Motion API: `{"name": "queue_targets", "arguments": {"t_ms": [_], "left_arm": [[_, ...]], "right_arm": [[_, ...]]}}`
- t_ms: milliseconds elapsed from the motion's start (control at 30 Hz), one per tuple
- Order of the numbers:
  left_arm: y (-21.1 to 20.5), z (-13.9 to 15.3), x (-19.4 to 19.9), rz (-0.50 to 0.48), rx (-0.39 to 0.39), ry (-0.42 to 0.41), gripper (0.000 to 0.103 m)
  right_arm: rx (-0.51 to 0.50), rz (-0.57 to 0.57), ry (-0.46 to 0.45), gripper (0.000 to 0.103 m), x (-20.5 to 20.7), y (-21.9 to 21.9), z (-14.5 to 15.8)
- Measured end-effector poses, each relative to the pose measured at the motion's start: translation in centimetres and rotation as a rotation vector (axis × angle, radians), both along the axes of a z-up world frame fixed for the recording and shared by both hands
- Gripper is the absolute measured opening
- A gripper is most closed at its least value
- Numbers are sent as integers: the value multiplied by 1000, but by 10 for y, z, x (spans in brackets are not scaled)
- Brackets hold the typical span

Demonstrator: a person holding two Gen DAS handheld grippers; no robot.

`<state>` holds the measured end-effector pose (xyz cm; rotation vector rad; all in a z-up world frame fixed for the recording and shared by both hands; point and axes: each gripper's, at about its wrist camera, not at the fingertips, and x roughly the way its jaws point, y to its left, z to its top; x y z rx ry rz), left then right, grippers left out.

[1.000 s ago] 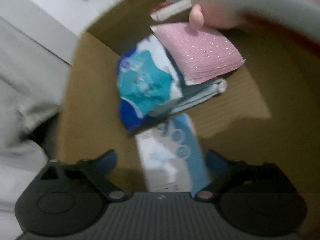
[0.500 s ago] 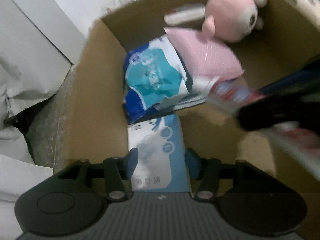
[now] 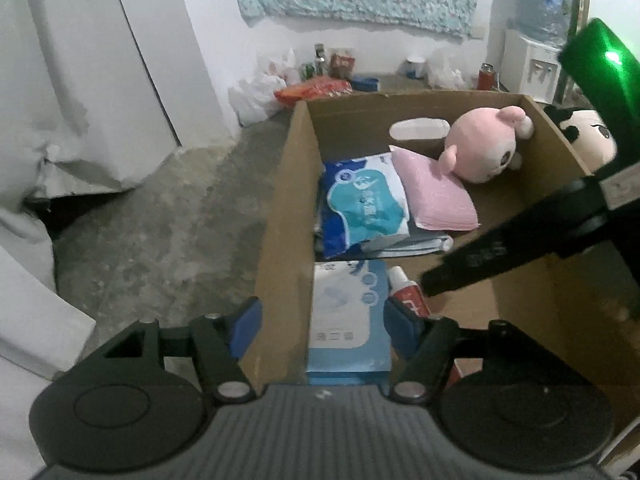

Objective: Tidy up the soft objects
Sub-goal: 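Lower the toothpaste tube into the cardboard box and open the right tool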

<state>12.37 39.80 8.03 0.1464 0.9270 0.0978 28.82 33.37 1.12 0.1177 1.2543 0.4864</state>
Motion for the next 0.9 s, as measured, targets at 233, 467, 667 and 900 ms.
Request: {"name": "queue_targets", "arguments": {"t_ms": [233, 467, 667, 900], "left_arm": [[13, 0, -8, 24, -54, -17, 69], [27, -3, -17, 57, -108, -18, 69], [31, -9, -22, 82, -133, -6, 69], [20, 1, -34, 84, -135, -22, 72]], "right_arm": [[1, -32, 198, 28, -8, -15, -42], [121, -111, 183, 15, -15, -4, -51], [135, -134, 138, 18, -13, -5, -52], [83, -88, -55, 34, -14, -7, -31]]}}
